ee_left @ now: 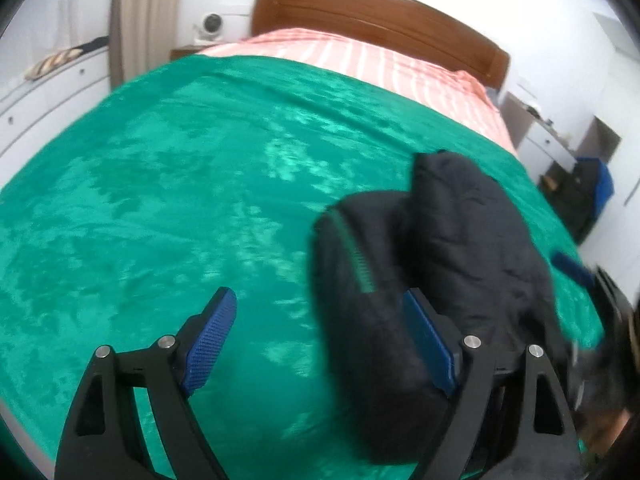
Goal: Fold large clothes
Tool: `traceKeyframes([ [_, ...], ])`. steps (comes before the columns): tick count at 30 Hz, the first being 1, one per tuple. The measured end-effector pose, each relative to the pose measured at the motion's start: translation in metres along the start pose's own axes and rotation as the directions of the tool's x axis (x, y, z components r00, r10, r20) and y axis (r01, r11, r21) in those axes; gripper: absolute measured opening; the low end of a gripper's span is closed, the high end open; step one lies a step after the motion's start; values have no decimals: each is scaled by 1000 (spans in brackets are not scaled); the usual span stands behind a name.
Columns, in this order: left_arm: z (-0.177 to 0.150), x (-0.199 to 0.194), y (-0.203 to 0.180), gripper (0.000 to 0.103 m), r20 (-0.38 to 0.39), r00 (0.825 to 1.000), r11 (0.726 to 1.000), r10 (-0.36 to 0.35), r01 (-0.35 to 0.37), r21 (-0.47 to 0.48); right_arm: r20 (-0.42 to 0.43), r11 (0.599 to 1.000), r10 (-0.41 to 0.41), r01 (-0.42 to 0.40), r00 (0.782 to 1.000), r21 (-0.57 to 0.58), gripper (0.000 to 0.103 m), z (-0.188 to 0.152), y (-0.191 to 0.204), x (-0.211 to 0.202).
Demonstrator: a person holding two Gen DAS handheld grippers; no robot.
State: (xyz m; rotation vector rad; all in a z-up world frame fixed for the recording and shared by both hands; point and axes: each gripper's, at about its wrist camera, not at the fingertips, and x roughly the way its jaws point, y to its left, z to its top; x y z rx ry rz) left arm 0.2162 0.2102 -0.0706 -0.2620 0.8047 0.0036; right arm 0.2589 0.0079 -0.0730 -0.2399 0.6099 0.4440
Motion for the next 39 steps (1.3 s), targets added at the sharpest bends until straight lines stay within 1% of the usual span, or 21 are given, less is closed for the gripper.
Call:
traceKeyframes([
  [3,-2,-2,9,86,-10,1000,1000,12,-12,-23,12,989,-27,29,1000,-148,102,-20,36,2],
  [4,-4,-2,11,86,-14,1000,999,19,-19,-26,1,985,-40,40,999,-168,102,-26,42,9],
  [7,-6,-6,13,86,-13,999,999,41,-41,-18,-38,993,-46,41,998,-113,102,-38,39,29],
  [12,-5,-16,13,86,14,996,996,89,-89,20,-13,986,-82,80,997,-147,103,-47,42,38],
  [17,-1,-17,11,87,21,995,995,98,-98,33,-7,984,-93,90,996,-154,103,-52,45,40],
  [19,-2,-14,9,93,12,997,996,82,-82,38,-21,984,-97,93,995,-153,103,-50,46,40],
  [20,-3,-11,8,95,-1,999,998,54,-54,36,-36,985,-97,91,995,-148,103,-47,46,39],
  [21,-3,-4,8,100,-30,999,1000,-13,14,26,-56,988,-90,81,994,-135,102,-43,45,35],
  [22,-3,5,10,101,-69,993,995,-101,101,6,-72,992,-68,60,995,-110,102,-39,42,27],
  [23,-5,19,14,101,-121,974,981,-193,191,-32,-78,997,-37,31,996,-75,102,-35,37,16],
  [24,-7,37,20,101,-173,949,964,-263,250,-95,-71,1000,3,-5,997,-25,102,-32,29,0],
  [26,-13,62,27,101,-218,917,937,-333,296,-187,-25,996,46,-44,999,72,102,-32,7,-34],
  [28,-16,84,27,101,-243,877,901,-414,359,-242,13,979,65,-66,998,195,102,-40,-30,-66],
  [30,-17,96,23,101,-239,855,878,-461,400,-262,8,940,71,-70,997,333,102,-56,-75,-80],
  [32,-18,109,17,101,-250,833,861,-494,427,-278,-32,885,112,-85,993,458,103,-76,-122,-74],
  [33,-19,120,15,103,-275,819,856,-503,429,-288,-45,854,148,-105,988,510,103,-87,-144,-66],
  [35,-23,138,14,103,-311,800,851,-514,429,-304,-51,778,256,-174,965,603,103,-107,-177,-41],
  [36,-23,142,13,103,-312,794,848,-521,439,-298,-32,721,328,-229,944,654,103,-117,-189,-25],
  [37,-21,145,10,103,-324,790,851,-520,445,-280,-1,659,405,-291,914,693,103,-124,-196,-8],
  [38,-20,147,6,103,-338,787,855,-516,445,-268,27,596,469,-339,883,727,103,-131,-202,9],
  [39,-17,151,2,103,-359,784,861,-507,443,-250,53,527,533,-380,845,760,103,-136,-205,31],
])
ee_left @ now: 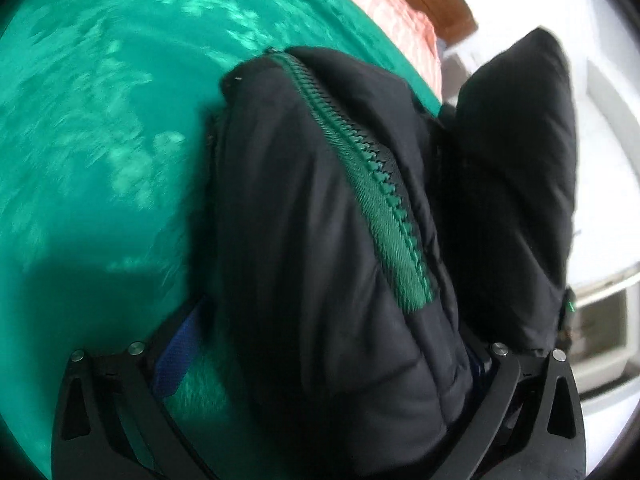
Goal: Fold large clothes
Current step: 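Set the jacket bundle on the bedspread and open both grippers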
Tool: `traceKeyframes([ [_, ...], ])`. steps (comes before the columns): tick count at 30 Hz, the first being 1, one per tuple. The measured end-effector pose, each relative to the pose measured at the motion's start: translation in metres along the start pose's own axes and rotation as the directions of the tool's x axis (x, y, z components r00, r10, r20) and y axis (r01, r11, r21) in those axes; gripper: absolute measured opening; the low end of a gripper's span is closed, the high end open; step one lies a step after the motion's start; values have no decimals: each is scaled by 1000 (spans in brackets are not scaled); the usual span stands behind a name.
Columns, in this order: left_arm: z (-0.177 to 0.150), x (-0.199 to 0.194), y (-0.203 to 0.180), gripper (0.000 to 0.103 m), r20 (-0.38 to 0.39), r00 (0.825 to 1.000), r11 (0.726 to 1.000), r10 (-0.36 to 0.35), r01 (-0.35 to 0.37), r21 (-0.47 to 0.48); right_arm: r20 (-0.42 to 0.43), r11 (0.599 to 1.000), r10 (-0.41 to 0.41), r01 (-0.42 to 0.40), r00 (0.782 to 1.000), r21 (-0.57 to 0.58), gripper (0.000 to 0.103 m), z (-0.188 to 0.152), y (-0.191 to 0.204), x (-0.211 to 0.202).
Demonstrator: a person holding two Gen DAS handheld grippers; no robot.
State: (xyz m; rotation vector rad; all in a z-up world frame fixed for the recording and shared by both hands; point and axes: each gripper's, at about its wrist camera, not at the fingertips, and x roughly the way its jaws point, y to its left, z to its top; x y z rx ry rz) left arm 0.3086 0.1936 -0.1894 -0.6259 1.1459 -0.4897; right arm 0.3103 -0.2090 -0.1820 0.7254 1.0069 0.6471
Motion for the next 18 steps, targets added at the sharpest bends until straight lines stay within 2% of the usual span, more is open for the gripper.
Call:
traceKeyframes([
  [1,4,3,-2,103,-14,1000,1000,8,-7,9,-51,997,57,-55,997,48,103,7,-11,21],
  [3,12,12,-7,103,-33,999,999,36,-35,5,-72,996,80,-76,994,47,103,17,-12,49],
  [5,14,15,-13,98,-32,997,998,70,-70,-3,-82,997,-17,11,996,-79,101,26,12,68],
  [6,13,13,-21,76,-24,997,998,67,-67,9,-77,983,-82,68,994,-168,98,27,29,71],
  [8,9,4,-38,64,5,995,993,104,-104,46,-46,936,-155,132,987,-326,92,19,63,67],
  [9,3,-3,-49,57,28,993,990,112,-114,83,-8,901,-166,148,986,-407,90,10,82,59],
  [10,-1,-10,-59,53,47,992,987,115,-119,108,16,885,-156,147,988,-441,89,4,92,52],
  [14,-8,-45,-103,52,141,988,980,66,-91,179,118,859,-46,100,992,-503,86,-4,127,12],
  [16,2,-57,-127,52,191,980,974,52,-92,208,157,860,-13,91,987,-502,86,12,135,-5],
  [18,20,-58,-149,54,234,970,964,65,-122,237,184,862,-15,106,983,-496,87,33,137,-13],
])
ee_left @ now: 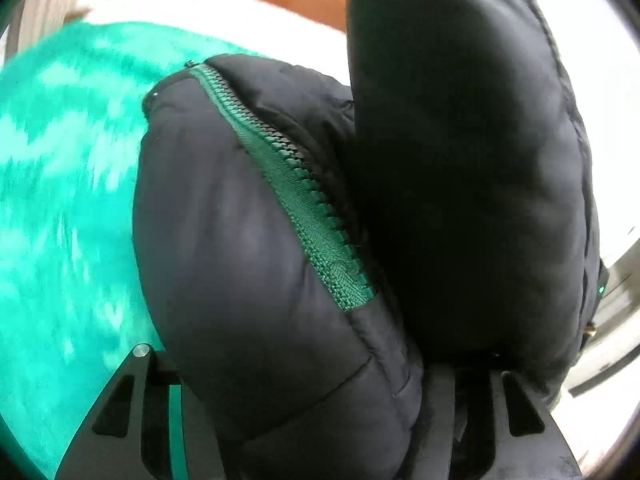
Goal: Fold large clothes
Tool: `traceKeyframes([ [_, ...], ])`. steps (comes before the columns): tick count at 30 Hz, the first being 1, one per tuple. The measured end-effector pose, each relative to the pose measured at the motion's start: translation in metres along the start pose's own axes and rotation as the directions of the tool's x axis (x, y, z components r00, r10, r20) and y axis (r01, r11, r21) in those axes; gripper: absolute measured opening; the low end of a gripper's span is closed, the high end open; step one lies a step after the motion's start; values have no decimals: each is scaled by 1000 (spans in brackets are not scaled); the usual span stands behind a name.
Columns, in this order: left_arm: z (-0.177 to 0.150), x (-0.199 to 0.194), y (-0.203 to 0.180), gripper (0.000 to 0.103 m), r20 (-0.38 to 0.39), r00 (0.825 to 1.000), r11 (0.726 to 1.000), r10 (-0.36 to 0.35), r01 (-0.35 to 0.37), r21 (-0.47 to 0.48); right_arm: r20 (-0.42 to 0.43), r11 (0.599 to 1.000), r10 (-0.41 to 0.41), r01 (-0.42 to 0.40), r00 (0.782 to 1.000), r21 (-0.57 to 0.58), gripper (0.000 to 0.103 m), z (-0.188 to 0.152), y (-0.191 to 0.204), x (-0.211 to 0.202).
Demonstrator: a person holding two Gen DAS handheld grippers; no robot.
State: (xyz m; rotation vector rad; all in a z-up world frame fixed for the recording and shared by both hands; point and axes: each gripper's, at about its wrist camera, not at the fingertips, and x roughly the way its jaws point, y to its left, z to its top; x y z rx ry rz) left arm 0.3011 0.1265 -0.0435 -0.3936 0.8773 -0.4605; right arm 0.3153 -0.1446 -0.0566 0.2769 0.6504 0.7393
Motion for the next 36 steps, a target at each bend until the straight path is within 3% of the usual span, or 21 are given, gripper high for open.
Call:
traceKeyframes([
  [2,15,14,-4,69,27,998,998,61,-61,10,-18,998,-19,20,1000,52,91,16,-24,2],
  [4,18,34,5,95,41,979,980,198,-199,15,-66,983,-113,121,991,137,100,19,-59,6],
  [6,1,47,23,93,41,937,937,347,-348,15,-136,947,-242,265,961,184,102,6,-82,10],
  [7,-11,46,28,90,38,925,926,377,-378,13,-160,932,-291,317,943,177,102,-5,-86,6],
  [10,-46,18,28,91,131,912,921,388,-390,-10,-101,934,-339,347,935,87,102,-35,-66,-23],
  [11,-55,4,24,93,172,896,910,410,-413,-19,-81,929,-362,367,929,47,102,-44,-55,-32],
  [12,-67,-11,13,99,212,864,886,456,-463,-21,-60,921,-388,389,920,7,102,-53,-43,-44],
  [15,-91,-39,-20,103,292,794,829,534,-559,3,17,893,-446,446,895,-58,102,-66,-4,-69],
  [18,-113,-59,-58,103,377,696,749,611,-663,10,130,859,-495,506,859,-74,102,-68,19,-100],
  [21,-128,-80,-79,103,412,633,694,655,-720,3,205,822,-548,567,811,-43,103,-79,55,-125],
  [22,-124,-87,-86,103,417,624,683,661,-730,10,196,825,-546,563,814,-40,103,-80,59,-128],
  [24,-138,-92,-104,103,430,622,675,654,-737,39,163,831,-537,552,828,-67,103,-85,70,-133],
  [25,-142,-88,-107,103,423,628,673,653,-738,55,170,815,-556,574,813,-80,103,-90,81,-136],
  [27,-147,-88,-110,103,387,664,683,640,-723,110,207,782,-590,616,781,-94,103,-96,98,-146],
  [28,-150,-88,-116,103,375,678,687,633,-714,132,222,778,-593,622,774,-89,103,-98,106,-151],
  [30,-159,-93,-125,103,374,683,693,627,-709,133,215,782,-592,618,777,-79,103,-101,119,-159],
  [32,-167,-99,-132,103,370,690,707,622,-698,112,155,780,-603,619,782,-91,103,-104,125,-157],
  [34,-172,-101,-136,103,347,710,728,612,-678,103,106,768,-625,634,773,-95,103,-108,127,-152],
  [36,-177,-104,-142,103,324,744,759,584,-643,107,77,749,-650,655,756,-101,103,-113,131,-148],
])
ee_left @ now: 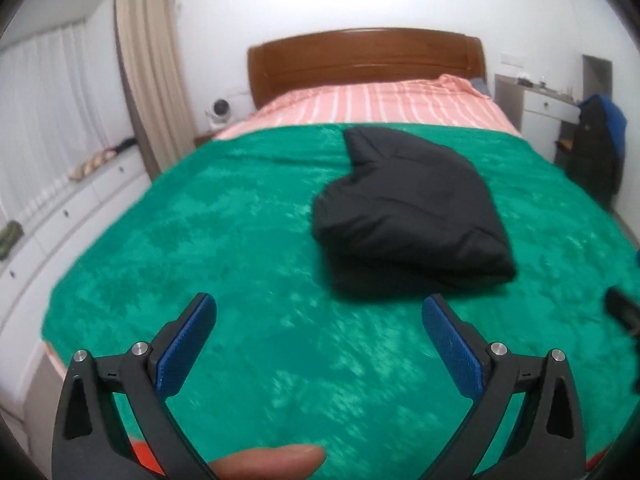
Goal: Fold large clothes
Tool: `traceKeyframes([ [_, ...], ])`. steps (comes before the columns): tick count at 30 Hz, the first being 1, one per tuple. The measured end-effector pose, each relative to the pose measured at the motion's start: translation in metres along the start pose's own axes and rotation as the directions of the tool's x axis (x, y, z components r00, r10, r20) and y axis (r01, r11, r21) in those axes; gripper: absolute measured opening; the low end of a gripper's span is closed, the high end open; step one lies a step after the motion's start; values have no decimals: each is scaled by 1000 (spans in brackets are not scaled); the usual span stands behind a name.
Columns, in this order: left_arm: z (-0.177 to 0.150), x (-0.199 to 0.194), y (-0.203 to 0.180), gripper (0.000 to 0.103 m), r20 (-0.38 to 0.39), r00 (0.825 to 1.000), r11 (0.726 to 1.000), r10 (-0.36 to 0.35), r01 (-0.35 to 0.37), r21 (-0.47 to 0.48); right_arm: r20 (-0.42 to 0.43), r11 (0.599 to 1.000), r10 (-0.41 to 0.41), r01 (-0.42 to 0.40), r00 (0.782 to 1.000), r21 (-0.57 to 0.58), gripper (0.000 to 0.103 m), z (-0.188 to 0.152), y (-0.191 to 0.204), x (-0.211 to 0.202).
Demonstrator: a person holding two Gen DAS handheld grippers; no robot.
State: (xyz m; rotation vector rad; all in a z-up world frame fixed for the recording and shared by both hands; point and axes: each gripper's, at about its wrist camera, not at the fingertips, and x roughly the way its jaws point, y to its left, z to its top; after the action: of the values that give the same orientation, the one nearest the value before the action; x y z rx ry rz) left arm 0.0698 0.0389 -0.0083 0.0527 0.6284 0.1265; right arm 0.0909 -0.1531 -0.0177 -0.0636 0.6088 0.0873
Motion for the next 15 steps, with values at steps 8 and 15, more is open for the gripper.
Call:
traceKeyframes([
  [8,-10,-8,-8,103,-21,999,1000,-24,25,9,-73,997,-74,74,995,3,103,-12,7,-8],
  [15,-15,-10,-11,103,-44,998,999,-51,51,-9,-76,998,-66,66,995,4,103,-17,11,-13],
])
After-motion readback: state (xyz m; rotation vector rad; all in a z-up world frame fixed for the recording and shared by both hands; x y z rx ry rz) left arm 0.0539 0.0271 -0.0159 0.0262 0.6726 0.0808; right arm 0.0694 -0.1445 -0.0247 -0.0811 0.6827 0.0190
